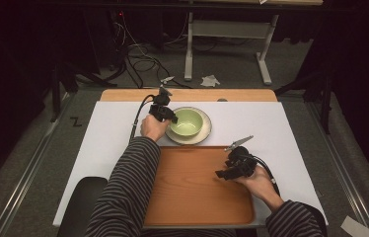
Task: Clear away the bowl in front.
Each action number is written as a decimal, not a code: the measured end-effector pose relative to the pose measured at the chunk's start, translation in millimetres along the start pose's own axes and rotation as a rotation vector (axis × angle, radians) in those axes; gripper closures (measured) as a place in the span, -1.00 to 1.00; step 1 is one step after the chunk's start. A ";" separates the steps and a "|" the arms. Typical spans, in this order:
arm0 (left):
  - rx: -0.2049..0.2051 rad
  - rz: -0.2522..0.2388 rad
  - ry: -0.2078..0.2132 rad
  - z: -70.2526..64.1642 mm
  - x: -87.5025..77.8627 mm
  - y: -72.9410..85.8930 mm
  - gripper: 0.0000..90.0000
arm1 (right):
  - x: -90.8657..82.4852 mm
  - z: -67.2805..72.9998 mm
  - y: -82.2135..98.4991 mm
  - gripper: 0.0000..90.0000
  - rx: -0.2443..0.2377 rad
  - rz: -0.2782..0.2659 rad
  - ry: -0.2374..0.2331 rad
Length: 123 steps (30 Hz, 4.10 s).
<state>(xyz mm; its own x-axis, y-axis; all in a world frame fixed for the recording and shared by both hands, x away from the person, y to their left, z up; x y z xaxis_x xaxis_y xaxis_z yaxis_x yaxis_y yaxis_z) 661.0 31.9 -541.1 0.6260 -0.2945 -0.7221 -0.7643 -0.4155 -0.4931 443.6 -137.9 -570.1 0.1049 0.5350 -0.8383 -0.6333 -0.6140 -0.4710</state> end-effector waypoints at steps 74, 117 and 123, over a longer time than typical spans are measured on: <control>0.157 -0.055 0.237 -48.4 -116.5 16.2 0.83 | -3.1 -2.2 -0.8 -0.12 0.005 -0.020 0.000; 0.208 -0.027 0.351 -42.9 -172.9 60.8 0.83 | -2.6 -3.1 -0.4 -0.12 -0.012 -0.011 0.004; 0.206 -0.008 0.358 -39.5 -174.4 69.3 0.83 | -2.8 -2.9 -0.5 -0.12 -0.011 -0.015 0.003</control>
<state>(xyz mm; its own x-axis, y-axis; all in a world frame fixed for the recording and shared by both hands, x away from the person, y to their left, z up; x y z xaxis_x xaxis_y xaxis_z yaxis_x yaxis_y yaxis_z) 505.0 20.4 -430.2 0.6190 -0.5877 -0.5211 -0.7512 -0.2492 -0.6113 445.9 -140.8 -568.3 0.1167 0.5420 -0.8323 -0.6232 -0.6126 -0.4863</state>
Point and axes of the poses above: each handheld gripper's, and its own axes: x roughly forward along the jaws, y roughly out of its underside, z roughly to its left, the point moved 10 cm from there along x, roughly forward along the jaws, and after that the axes turned 10 degrees about -y, right-handed, at the moved point
